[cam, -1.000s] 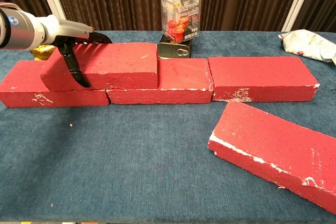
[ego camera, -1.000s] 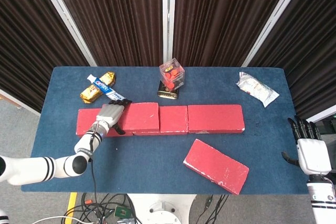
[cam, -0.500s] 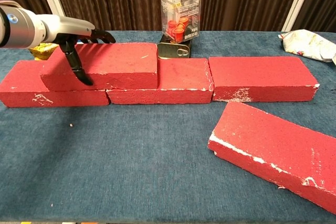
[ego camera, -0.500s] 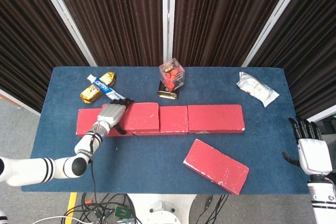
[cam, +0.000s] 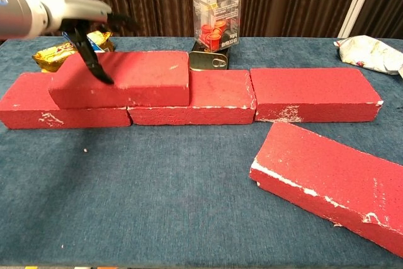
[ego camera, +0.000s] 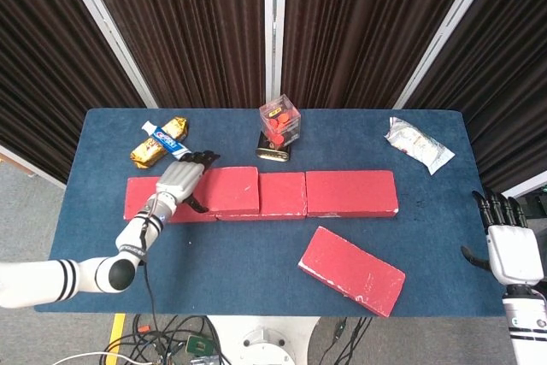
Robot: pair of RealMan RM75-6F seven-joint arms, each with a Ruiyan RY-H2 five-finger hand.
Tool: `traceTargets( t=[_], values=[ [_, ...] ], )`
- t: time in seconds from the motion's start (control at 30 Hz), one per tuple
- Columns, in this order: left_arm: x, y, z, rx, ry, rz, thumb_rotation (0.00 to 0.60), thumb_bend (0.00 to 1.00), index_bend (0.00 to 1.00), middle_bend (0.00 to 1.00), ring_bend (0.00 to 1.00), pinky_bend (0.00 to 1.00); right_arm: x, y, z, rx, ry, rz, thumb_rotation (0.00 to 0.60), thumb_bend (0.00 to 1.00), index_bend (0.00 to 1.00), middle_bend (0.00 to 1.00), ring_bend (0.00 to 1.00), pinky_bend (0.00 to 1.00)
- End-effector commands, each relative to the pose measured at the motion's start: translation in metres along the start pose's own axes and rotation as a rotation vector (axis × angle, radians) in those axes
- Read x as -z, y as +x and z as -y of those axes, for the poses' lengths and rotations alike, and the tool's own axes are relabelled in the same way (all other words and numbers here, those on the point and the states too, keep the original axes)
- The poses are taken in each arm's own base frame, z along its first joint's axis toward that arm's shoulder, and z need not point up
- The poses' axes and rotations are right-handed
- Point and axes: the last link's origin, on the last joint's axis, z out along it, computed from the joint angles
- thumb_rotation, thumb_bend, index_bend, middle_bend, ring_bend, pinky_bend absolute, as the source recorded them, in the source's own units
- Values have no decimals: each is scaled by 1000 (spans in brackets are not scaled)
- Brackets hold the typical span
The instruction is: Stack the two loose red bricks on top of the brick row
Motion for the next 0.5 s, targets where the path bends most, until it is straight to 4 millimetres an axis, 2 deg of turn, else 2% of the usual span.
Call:
traceTargets(
  t=[0.03,0.1,0.2,0.37,0.5],
  values=[
    [15,21,0,25,-15,-75,600,0,0,0,0,0,1,1,2,-3,9,3,600,113,0,0,0,0],
    [31,30,6,36,-10,-121,600,0,0,0,0,0,3,1,5,-13,13,7,600,112,0,0,0,0],
    [56,32,21,39,18,-165,600,0,0,0,0,0,5,1,10,-39,26,24,600,112,0,0,0,0],
    [94,15,57,28,94,-150,600,0,0,0,0,0,11,-2,24,-46,59,39,600,105,0,0,0,0],
    [121,-4,88,17,153,-148,600,0,0,0,0,0,23,-16,49,-98,105,102,600,72,0,0,0,0]
  ],
)
